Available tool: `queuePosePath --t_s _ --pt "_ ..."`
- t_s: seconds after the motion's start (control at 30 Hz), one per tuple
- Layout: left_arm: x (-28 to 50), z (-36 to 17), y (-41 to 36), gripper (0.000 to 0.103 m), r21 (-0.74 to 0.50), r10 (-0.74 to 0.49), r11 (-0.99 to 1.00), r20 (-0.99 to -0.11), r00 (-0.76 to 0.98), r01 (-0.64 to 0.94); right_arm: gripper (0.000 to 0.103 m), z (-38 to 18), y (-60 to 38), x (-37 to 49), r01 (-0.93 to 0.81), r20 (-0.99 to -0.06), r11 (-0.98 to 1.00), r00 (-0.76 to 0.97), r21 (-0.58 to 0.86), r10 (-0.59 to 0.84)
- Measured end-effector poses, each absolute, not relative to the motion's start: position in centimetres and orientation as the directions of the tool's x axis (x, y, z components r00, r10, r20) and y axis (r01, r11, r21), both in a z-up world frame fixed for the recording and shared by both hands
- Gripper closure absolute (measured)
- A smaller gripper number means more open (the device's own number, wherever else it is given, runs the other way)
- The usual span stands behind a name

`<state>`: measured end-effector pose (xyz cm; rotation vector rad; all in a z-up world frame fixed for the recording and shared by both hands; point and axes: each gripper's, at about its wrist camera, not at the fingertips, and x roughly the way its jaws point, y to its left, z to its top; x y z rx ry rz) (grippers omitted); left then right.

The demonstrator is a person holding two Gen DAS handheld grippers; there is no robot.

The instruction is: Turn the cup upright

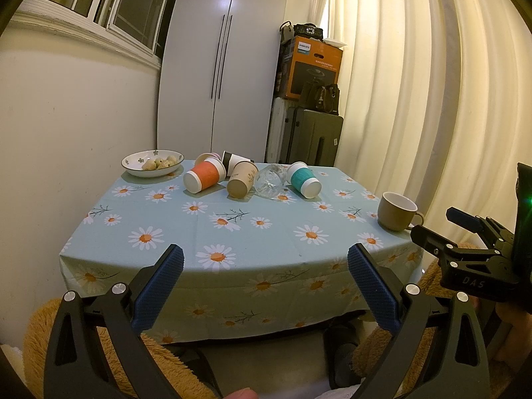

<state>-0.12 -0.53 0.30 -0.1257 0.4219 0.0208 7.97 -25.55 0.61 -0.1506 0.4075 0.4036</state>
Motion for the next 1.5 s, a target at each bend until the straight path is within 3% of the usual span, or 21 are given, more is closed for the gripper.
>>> queuePosePath --t_s 0.5,0.7,0.87,1.13,1.5 --pt "0.2 0.9 -1.5 0.007 -0.115 -0.008 0.992 -0.428 0.904 -0.046 0.005 -0.1 -25.5 8.1 -0.403 -0.428 0.912 0.840 -0.080 0.334" --pt "1.1 1.5 -0.7 0.007 -0.165 -0.076 0.986 -0.448 0.891 0.002 0.005 1.3 -25.2 8.7 -0.411 -0.415 0.909 0.840 -0.064 0.350" --pt "3.8 2.6 1.2 0.007 -0.184 -0.116 0.982 -0.478 0.871 0.030 0.005 3.4 -24.1 11.8 -0.472 -0.452 0.881 0.782 0.021 0.430" --pt "12.6 4.7 6.3 0.007 -0.164 -0.120 0.986 -0.570 0.813 0.031 0.005 5.8 -20.6 19.7 -0.564 -0.550 0.771 0.560 0.295 0.620" --pt "26.0 2.4 10.0 0.007 -0.056 -0.110 0.993 -0.738 0.666 0.103 0.005 5.2 -17.3 29.0 -0.556 -0.614 0.721 0.415 0.413 0.671"
